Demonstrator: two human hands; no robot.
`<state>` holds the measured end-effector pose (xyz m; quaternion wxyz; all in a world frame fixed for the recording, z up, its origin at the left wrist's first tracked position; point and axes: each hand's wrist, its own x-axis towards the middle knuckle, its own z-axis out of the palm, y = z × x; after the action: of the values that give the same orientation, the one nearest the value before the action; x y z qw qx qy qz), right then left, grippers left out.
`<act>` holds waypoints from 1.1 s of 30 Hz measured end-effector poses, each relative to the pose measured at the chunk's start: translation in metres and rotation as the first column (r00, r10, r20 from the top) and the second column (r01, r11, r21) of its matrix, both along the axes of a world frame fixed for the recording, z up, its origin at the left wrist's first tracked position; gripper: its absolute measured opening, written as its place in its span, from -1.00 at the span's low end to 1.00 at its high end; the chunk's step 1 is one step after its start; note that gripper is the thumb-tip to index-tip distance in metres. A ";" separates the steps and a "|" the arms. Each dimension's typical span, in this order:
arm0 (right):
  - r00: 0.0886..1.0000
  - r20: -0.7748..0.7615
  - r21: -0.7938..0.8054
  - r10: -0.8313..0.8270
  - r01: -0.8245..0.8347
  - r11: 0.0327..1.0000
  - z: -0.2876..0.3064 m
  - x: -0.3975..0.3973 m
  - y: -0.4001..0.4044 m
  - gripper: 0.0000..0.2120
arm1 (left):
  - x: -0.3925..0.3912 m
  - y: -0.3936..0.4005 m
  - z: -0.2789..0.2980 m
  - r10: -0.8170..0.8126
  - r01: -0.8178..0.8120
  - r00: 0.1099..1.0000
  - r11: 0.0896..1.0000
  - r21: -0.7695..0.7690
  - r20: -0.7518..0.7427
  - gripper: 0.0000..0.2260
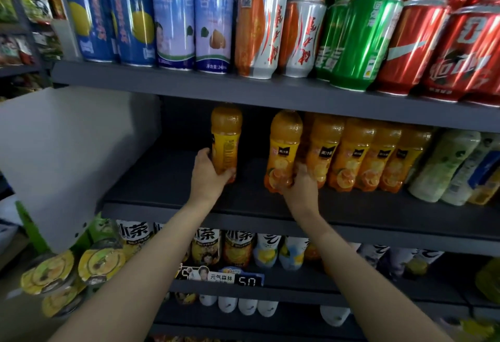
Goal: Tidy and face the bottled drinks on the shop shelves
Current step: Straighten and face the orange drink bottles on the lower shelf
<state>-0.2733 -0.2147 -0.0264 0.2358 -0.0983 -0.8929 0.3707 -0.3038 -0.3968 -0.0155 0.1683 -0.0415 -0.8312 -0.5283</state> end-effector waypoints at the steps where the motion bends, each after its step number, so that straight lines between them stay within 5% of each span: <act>1: 0.999 0.016 0.022 -0.031 0.031 0.999 -0.009 0.000 0.000 -0.49 | -0.005 0.002 -0.001 -0.010 0.010 1.000 1.000 0.000 0.018 -0.42; 18: 0.953 0.184 -0.002 -0.242 0.246 0.969 -0.001 -0.064 -0.017 -0.68 | -0.026 -0.007 -0.006 -0.034 0.043 0.994 0.995 -0.085 0.104 -0.45; 25: 0.993 -0.122 -0.183 -0.004 -0.019 0.983 -0.006 -0.033 -0.012 -0.59 | -0.019 0.004 -0.013 -0.062 0.073 0.988 0.995 -0.073 0.144 -0.46; 29: 0.948 -0.218 -0.468 0.232 -0.310 0.828 0.017 -0.009 -0.013 -0.54 | 0.001 0.022 -0.010 -0.186 0.197 0.974 0.977 -0.079 0.128 -0.49; 33: 0.933 -0.255 -0.357 0.253 -0.334 0.872 0.022 0.007 -0.014 -0.42 | 0.022 0.040 -0.008 -0.270 0.281 0.960 0.936 -0.213 0.078 -0.50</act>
<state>-0.2661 -0.2290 -0.0048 0.2404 0.0311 -0.7758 0.5826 -0.2815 -0.3564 -0.0233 0.0671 -0.1635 -0.8747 -0.4512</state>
